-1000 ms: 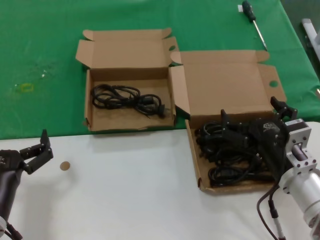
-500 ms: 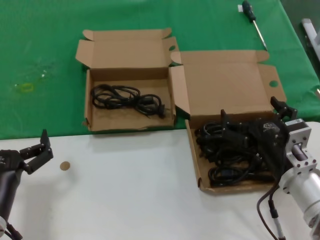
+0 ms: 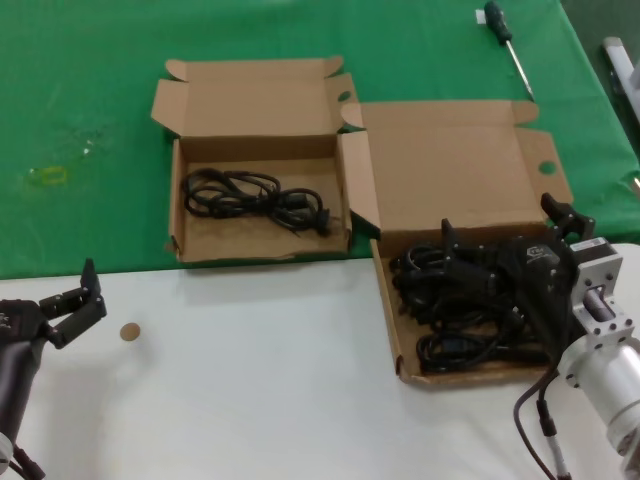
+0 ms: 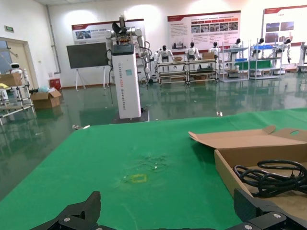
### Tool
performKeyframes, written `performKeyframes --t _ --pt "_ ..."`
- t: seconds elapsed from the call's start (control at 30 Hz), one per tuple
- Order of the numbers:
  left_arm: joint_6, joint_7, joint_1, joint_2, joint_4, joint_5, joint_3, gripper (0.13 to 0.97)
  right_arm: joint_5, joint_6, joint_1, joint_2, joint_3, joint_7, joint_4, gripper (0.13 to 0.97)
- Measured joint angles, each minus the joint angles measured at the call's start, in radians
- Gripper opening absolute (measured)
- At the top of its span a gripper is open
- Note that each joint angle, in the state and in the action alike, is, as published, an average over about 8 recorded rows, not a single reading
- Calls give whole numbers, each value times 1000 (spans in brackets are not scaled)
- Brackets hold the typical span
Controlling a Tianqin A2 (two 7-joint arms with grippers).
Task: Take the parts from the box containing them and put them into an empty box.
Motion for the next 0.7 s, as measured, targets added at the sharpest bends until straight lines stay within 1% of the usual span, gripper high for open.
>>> performKeyframes --t 0.7 --pt "0 0 0 0 0 0 0 966 0 0 0 0 0 0 0 966"
